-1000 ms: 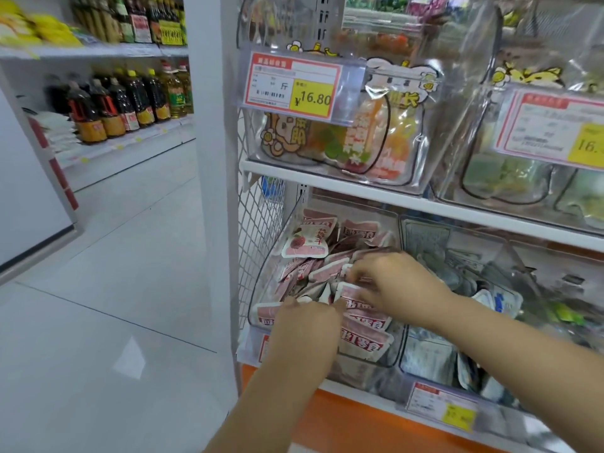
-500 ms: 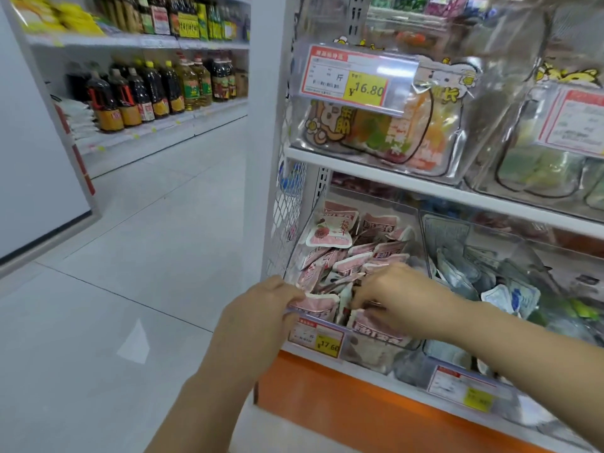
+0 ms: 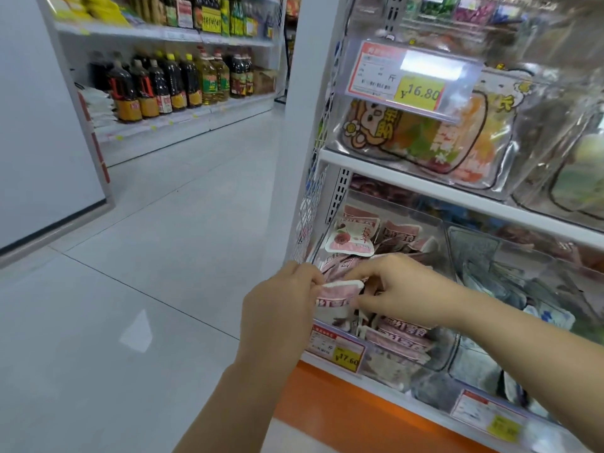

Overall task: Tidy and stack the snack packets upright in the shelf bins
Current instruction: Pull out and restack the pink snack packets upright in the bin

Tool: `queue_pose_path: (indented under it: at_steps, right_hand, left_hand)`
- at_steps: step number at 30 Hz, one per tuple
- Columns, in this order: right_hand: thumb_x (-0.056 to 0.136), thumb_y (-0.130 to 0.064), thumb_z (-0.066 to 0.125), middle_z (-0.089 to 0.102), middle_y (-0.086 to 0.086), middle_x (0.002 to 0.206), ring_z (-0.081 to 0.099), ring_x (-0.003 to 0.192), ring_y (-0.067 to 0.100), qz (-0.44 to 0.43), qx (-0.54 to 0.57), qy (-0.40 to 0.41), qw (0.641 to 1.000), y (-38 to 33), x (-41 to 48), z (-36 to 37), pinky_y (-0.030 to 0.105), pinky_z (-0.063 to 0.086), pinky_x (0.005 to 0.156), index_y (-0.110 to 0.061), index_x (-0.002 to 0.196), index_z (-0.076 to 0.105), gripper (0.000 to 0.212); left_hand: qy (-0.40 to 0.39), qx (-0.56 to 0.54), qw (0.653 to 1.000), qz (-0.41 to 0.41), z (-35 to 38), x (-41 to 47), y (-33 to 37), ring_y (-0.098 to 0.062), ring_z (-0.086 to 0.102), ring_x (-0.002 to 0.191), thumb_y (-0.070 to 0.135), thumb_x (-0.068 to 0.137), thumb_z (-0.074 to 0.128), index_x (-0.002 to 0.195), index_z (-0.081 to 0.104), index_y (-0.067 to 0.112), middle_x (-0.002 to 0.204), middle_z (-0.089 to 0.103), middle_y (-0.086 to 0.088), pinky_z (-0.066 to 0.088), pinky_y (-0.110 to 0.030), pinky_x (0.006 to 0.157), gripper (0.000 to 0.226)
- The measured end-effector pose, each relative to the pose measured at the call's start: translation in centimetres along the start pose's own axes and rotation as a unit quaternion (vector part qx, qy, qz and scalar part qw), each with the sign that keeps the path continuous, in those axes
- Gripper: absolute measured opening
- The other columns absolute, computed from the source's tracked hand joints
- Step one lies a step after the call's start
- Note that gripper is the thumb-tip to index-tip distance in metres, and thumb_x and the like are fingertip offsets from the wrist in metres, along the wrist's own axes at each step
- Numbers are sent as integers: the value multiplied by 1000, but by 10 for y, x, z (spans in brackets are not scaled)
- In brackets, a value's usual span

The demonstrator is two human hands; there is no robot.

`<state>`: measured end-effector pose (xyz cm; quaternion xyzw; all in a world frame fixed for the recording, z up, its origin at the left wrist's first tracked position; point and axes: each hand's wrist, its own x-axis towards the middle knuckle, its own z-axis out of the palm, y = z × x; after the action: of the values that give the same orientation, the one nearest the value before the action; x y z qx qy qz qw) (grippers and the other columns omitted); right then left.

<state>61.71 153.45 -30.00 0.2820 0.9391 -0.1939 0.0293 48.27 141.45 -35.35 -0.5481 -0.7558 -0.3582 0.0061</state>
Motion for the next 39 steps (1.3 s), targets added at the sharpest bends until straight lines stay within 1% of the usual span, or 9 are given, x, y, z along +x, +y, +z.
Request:
queue_pose_path:
  at_steps: [3, 5, 9, 15, 20, 24, 28, 33, 39]
  right_hand:
    - [83, -36, 67, 64, 1, 63, 56, 50, 12, 10, 43, 58, 997, -1, -1, 1, 18, 38, 46, -39, 83, 63, 5]
    - [84, -31, 67, 58, 0, 57, 52, 42, 4, 25, 84, 120, 989, -1, 3, 1, 17, 38, 43, -22, 64, 57, 25]
    - [84, -25, 69, 67, 4, 74, 62, 51, 2, 54, 123, 159, 978, -5, 11, 5, 35, 55, 57, -9, 77, 65, 18]
    - [89, -18, 63, 69, 4, 71, 51, 43, 1, 43, 224, 233, 945, -14, -2, 5, 9, 34, 43, -22, 98, 63, 10]
    - [76, -35, 72, 62, -10, 94, 62, 72, 11, 39, 300, 195, 933, -27, -28, -1, 26, 52, 67, -45, 122, 49, 52]
    - [68, -43, 77, 38, -40, 116, 44, 104, -17, -11, 144, 124, 982, -31, -45, 3, 6, 41, 86, -60, 131, 26, 83]
    - [77, -34, 73, 45, -35, 118, 45, 105, -13, -46, 55, 227, 971, -29, -50, 3, 2, 35, 87, -49, 130, 37, 66]
    - [88, -13, 59, 64, -30, 98, 64, 85, -1, -24, 69, 254, 964, -31, -54, -7, 24, 52, 76, -37, 120, 60, 41]
    - [90, -10, 59, 70, -12, 72, 59, 55, 4, 0, 231, 227, 946, -32, -53, -18, 18, 47, 55, -26, 100, 67, 20]
  left_hand:
    - [44, -56, 997, -29, -2, 2, 2, -3, 52, 68, 27, 94, 51, 93, 61, 29, 85, 55, 17, 33, -9, 57, 10]
    - [60, -111, 990, -62, -1, 4, 2, -1, 55, 68, 24, 91, 57, 89, 62, 28, 81, 59, 16, 36, -10, 58, 7]
    - [44, -167, 980, -98, 2, 5, 3, 1, 58, 69, 21, 90, 59, 88, 61, 28, 83, 65, 10, 40, -10, 57, 8]
    - [28, -256, 961, -99, -13, 3, 14, 0, 53, 47, 23, 91, 56, 78, 57, 32, 61, 61, 11, 41, -12, 46, 16]
    - [-22, -431, 890, -148, -18, 0, 27, -1, 54, 51, 19, 92, 54, 85, 63, 17, 57, 59, 4, 42, -14, 54, 11]
    - [-59, -574, 795, -186, -15, 0, 37, -9, 54, 52, 11, 93, 52, 84, 65, 13, 59, 57, -2, 45, -29, 69, 15]
    - [-68, -646, 735, -194, -19, 1, 48, -8, 46, 49, 10, 89, 54, 75, 69, 15, 54, 48, -2, 49, -31, 66, 21]
    - [-76, -605, 775, -167, -17, -5, 58, -11, 51, 54, 29, 78, 69, 76, 71, 17, 60, 61, -1, 51, -53, 90, 12]
    - [46, -411, 901, -132, -23, 0, 43, 3, 59, 83, 26, 79, 71, 102, 56, 36, 95, 59, 16, 52, -14, 69, 29]
